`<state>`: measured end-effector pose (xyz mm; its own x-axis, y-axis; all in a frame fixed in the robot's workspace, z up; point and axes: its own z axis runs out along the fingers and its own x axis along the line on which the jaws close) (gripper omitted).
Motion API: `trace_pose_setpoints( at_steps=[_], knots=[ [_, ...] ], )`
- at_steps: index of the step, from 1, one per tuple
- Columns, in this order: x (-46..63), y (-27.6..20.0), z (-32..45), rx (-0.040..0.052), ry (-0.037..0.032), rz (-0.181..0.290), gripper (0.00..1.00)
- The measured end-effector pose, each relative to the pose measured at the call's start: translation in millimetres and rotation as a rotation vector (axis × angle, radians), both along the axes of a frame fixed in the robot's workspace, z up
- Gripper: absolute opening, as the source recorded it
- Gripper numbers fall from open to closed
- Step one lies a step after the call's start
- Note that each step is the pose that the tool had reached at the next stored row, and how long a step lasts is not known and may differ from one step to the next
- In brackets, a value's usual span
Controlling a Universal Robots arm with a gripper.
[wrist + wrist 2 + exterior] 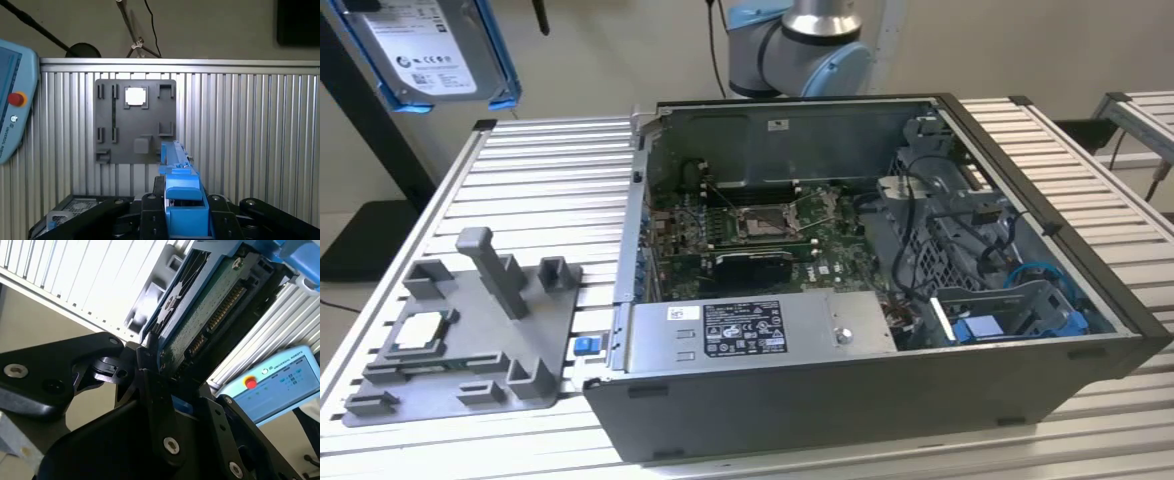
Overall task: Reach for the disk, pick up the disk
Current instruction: 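Pick up the disk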
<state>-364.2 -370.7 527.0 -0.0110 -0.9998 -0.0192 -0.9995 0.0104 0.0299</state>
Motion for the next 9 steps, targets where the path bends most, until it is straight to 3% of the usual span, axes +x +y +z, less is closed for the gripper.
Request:
trace_pose_setpoints(
  at_steps=[9],
  knots=[
    [14.6, 0.0, 0.0, 0.0, 0.0, 0.0, 0.0]
  ],
)
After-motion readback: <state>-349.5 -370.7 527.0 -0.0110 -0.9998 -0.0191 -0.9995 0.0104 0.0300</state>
